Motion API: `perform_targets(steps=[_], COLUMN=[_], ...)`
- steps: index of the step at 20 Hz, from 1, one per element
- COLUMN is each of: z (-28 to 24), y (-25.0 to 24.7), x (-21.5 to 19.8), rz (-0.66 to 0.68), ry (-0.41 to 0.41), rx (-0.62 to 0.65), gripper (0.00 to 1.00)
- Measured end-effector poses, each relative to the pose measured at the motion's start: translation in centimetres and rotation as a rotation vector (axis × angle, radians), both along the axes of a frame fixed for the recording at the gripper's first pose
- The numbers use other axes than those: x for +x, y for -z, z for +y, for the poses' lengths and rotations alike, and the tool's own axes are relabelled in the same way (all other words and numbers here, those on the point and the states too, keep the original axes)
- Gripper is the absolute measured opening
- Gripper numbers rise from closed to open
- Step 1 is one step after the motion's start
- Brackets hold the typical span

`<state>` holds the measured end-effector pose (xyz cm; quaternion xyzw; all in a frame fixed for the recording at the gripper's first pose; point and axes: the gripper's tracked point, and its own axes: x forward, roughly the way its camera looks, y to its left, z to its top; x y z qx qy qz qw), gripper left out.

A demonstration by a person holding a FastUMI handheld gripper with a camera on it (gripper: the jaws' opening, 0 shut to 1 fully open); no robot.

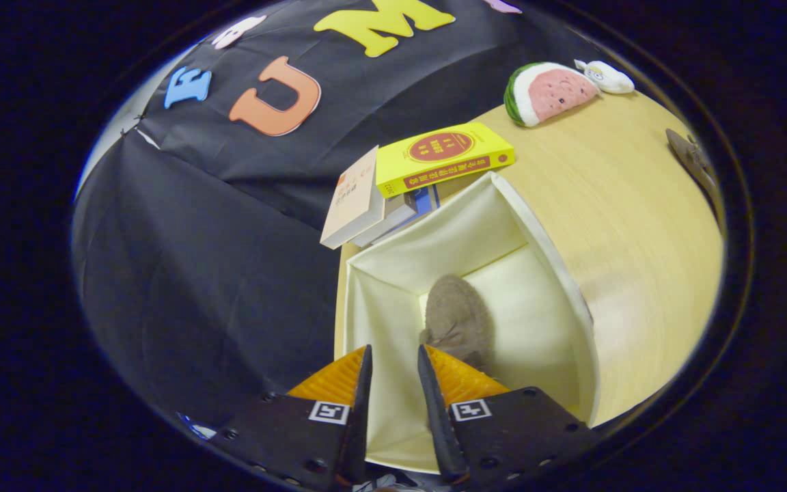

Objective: Open the storage box then place both shoes into the box .Put the left shoe in first, then the right shoe, with the right side of both shoes facing outward in a uniform manner.

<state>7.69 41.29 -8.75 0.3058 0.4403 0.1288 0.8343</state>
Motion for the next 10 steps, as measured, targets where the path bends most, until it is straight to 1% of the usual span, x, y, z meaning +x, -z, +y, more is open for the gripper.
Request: perform_targets(steps=[2, 3, 4, 6, 8, 10], z=[-0.4, -0.9, -1.7, -2.8, -4.6, -7.7], y=[-0.7, -1.2, -1.8, -3.2, -4.1, -4.9], x=[-0.1, 0.1, 0.2, -0.2, -1.1, -1.5], rz=[-0.042, -0.079, -0.119, -0.184, -0.232, -0.278], ry=[-0.028, -0.042, -0.057, -0.096, -0.151, -0.174], rx=[-0.035, -0.064, -0.095, -0.130, -0.177, -0.229], gripper=[0.56, 0.72, 0.79, 0.88, 0.91, 0.92])
